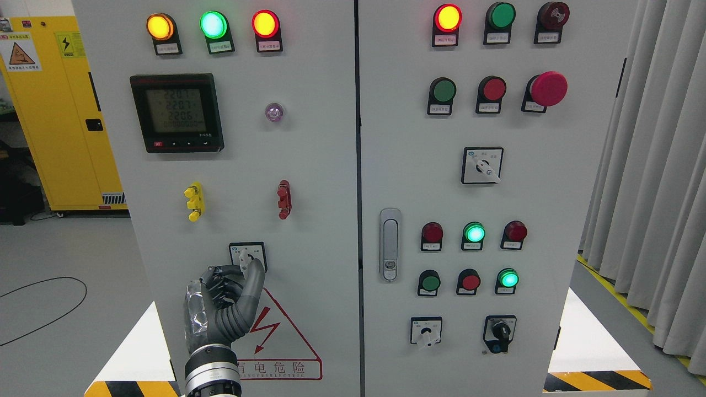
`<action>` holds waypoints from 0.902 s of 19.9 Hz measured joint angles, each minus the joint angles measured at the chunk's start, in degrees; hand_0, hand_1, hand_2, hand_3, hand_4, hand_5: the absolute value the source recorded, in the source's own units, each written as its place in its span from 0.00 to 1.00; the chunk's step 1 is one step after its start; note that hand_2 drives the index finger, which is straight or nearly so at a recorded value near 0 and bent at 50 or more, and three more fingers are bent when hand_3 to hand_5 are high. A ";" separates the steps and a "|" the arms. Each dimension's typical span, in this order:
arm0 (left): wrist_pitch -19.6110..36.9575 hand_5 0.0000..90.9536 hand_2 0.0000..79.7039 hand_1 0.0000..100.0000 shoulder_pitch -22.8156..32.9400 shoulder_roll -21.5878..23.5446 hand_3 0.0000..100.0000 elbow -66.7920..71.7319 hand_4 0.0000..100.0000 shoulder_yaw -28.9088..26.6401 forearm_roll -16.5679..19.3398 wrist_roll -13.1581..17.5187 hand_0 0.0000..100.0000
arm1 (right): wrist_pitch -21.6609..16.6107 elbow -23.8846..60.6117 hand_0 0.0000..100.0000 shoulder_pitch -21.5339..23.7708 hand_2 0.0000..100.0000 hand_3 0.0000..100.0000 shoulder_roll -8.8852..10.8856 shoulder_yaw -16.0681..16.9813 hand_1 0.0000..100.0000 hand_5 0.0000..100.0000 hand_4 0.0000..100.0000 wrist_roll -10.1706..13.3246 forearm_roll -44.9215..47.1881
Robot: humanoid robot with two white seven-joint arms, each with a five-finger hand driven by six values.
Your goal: Turn on light switch 1
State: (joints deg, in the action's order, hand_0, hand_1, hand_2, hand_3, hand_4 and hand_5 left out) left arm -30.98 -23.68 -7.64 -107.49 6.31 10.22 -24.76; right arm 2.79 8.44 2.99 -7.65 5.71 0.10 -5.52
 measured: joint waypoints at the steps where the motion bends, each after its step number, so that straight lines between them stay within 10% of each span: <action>1: -0.01 0.85 0.69 0.58 -0.01 -0.01 0.91 0.02 0.87 -0.03 0.01 0.02 0.29 | 0.00 0.00 0.00 0.00 0.04 0.00 0.00 0.00 0.50 0.00 0.00 0.00 0.00; 18: -0.02 0.84 0.71 0.55 -0.35 -0.07 0.91 0.26 0.87 -0.29 0.21 0.14 0.25 | 0.00 0.00 0.00 0.00 0.04 0.00 0.00 0.00 0.50 0.00 0.00 0.00 0.01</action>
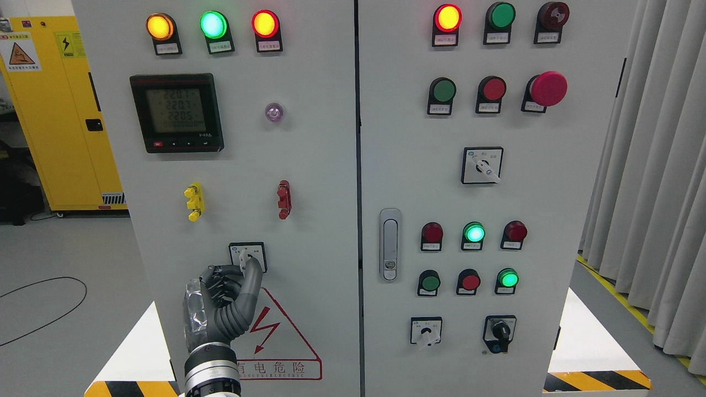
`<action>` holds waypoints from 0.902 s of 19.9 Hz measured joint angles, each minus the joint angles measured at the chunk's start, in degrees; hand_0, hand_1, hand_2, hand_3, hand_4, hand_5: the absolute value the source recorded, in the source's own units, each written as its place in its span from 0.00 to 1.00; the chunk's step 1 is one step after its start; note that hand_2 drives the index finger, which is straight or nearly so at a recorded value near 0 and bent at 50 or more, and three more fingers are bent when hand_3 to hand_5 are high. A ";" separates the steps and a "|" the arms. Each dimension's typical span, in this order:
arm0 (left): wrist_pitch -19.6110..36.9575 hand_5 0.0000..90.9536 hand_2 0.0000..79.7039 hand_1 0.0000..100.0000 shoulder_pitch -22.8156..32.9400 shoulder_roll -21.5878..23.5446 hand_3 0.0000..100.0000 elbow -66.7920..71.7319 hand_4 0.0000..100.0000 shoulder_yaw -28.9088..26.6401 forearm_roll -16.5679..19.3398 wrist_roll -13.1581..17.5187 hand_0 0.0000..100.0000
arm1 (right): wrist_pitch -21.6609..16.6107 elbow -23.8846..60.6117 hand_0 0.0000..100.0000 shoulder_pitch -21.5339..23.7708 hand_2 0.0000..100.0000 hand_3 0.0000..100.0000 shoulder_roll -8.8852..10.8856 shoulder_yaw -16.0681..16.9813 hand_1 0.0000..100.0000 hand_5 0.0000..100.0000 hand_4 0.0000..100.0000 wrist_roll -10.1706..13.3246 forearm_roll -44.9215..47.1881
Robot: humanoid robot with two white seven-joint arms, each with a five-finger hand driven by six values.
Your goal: Turn on light switch 1
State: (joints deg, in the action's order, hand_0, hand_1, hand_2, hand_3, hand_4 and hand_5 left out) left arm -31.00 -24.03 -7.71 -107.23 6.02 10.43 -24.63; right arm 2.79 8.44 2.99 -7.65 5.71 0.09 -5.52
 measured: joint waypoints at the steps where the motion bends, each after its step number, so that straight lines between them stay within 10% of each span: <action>1: 0.00 0.84 0.71 0.56 -0.01 0.00 0.91 0.01 0.87 0.00 0.01 0.01 0.27 | 0.00 0.00 0.00 0.00 0.04 0.00 0.00 0.00 0.50 0.00 0.00 0.00 0.00; 18: -0.22 0.84 0.72 0.56 -0.06 0.04 0.91 0.14 0.87 0.06 -0.09 0.21 0.58 | 0.00 0.00 0.00 0.00 0.04 0.00 0.00 0.00 0.50 0.00 0.00 0.00 0.00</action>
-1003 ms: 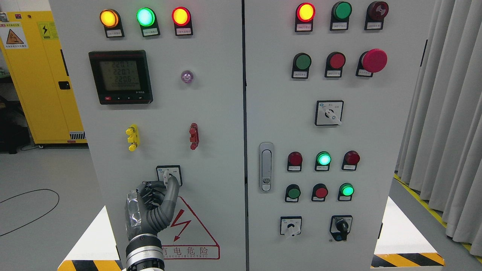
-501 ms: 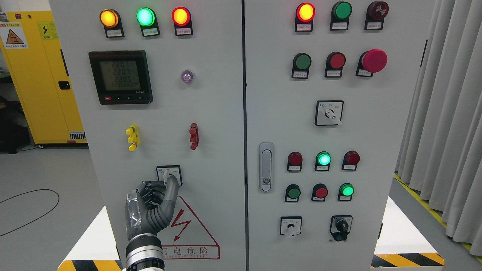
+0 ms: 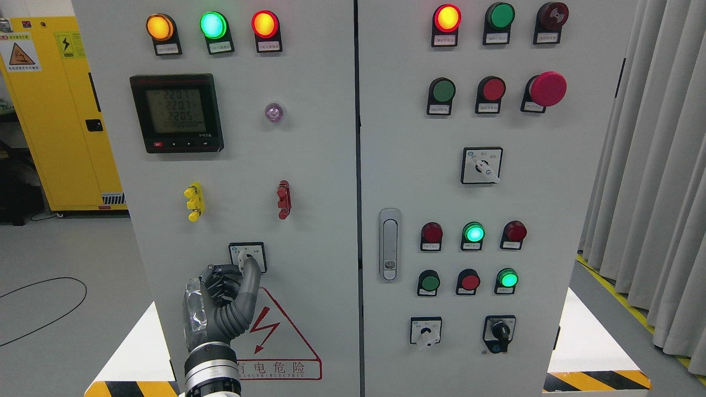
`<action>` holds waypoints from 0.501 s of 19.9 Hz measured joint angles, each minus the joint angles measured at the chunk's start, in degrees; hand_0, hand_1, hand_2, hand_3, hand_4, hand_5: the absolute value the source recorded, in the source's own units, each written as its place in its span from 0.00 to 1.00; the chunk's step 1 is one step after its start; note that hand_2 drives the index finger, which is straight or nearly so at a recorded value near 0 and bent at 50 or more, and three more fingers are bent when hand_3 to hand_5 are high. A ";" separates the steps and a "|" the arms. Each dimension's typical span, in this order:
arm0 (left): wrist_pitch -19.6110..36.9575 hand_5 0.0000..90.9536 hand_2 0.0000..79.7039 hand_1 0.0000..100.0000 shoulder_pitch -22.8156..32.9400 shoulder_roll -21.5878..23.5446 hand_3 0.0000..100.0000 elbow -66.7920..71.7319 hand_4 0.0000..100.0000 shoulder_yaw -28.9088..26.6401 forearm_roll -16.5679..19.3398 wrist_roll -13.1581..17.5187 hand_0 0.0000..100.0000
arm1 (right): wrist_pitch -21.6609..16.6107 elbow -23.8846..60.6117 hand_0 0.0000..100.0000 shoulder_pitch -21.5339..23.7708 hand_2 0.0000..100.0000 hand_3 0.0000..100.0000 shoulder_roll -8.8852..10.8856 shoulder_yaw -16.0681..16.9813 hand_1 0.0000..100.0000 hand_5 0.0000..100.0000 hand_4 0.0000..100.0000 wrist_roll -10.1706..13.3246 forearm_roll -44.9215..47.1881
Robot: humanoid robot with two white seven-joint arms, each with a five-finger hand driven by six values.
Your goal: Turn on light switch 1
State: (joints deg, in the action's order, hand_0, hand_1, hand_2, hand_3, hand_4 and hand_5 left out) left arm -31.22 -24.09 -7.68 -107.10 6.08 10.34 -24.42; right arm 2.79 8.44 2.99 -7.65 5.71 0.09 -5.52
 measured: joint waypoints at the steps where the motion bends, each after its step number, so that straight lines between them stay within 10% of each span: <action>1: 0.06 0.84 0.72 0.56 0.00 0.00 0.91 0.02 0.87 0.01 -0.01 0.00 0.59 | 0.00 0.00 0.00 0.00 0.04 0.00 0.00 0.00 0.50 0.00 0.00 0.00 -0.01; 10: 0.26 0.84 0.73 0.55 0.00 0.02 0.92 0.07 0.87 0.05 -0.12 -0.07 0.60 | 0.00 0.01 0.00 0.00 0.04 0.00 0.00 0.00 0.50 0.00 0.00 0.00 0.00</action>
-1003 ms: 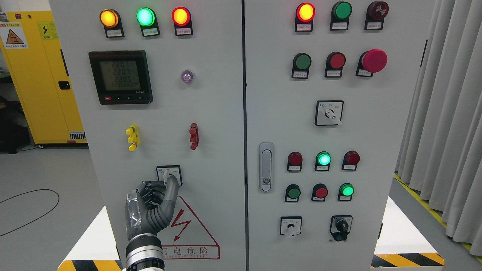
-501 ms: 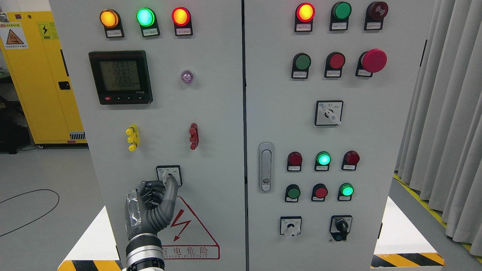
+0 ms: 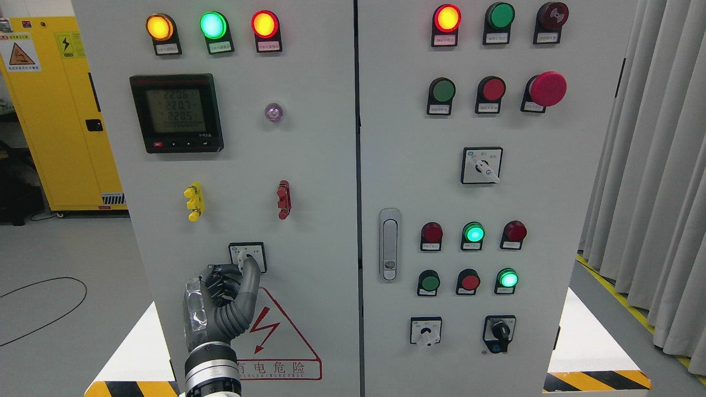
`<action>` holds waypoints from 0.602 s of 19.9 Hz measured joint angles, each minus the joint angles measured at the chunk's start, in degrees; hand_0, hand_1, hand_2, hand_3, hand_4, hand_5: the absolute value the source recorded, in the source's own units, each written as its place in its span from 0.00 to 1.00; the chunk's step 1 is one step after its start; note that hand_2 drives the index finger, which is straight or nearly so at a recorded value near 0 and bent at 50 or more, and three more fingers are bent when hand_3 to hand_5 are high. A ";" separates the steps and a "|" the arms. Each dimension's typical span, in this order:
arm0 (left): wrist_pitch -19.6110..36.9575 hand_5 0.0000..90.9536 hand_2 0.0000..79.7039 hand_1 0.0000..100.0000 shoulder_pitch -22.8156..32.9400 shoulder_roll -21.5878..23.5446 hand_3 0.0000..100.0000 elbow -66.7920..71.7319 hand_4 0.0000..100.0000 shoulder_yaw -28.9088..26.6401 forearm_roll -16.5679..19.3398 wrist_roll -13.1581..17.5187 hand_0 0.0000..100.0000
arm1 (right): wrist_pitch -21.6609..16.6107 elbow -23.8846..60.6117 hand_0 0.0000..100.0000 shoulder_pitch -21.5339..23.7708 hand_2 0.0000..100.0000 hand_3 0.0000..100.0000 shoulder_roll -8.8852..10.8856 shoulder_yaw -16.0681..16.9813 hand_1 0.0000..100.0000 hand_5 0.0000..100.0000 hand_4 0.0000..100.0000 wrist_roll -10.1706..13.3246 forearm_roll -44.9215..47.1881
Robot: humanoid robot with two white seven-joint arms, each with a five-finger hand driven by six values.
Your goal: Turn on light switch 1
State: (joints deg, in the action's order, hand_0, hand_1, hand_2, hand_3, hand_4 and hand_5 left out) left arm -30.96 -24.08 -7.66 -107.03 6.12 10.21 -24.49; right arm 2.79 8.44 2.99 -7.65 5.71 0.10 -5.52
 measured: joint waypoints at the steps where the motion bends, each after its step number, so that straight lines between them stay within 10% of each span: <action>1: 0.01 0.84 0.74 0.55 0.00 0.00 0.92 0.00 0.87 0.01 -0.02 -0.01 0.60 | 0.00 0.00 0.00 0.00 0.04 0.00 0.00 0.00 0.50 0.00 0.00 0.00 0.00; 12: 0.08 0.84 0.77 0.53 0.00 0.01 0.92 0.10 0.88 0.05 -0.15 -0.24 0.63 | 0.00 0.00 0.00 0.00 0.04 0.00 0.00 0.00 0.50 0.00 0.00 0.00 0.00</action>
State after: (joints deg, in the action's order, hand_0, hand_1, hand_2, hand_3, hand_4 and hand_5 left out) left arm -30.87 -24.09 -7.65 -106.93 6.18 10.06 -24.73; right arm 2.79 8.44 2.99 -7.65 5.71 0.09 -5.51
